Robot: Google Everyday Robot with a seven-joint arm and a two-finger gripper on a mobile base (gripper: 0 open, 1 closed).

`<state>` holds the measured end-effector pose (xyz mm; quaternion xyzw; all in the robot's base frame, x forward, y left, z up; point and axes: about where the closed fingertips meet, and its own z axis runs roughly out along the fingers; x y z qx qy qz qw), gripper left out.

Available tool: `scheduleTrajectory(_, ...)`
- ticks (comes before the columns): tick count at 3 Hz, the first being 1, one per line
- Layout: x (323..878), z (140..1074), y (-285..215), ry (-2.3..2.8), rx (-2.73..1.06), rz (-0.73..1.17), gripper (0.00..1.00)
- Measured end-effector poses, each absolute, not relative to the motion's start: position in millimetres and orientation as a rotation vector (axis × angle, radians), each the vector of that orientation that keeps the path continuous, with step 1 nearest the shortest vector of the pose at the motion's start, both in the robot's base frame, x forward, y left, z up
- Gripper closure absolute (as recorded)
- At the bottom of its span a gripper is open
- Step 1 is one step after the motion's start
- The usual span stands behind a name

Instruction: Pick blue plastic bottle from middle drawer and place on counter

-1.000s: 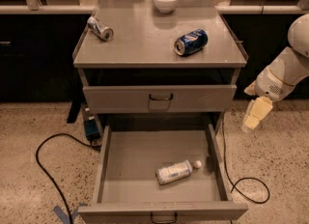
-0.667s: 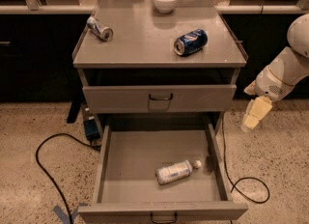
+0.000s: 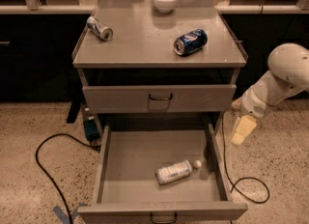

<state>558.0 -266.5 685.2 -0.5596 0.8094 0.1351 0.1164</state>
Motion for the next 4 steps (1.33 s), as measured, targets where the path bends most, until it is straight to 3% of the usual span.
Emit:
scheduleTrajectory(2,533.5,624.3,-236.5,2.362,-1.675,0.516,0.00)
scheduleTrajectory(4,533.3,606.7,-225.4,2.315,-1.715,0.499,0.00)
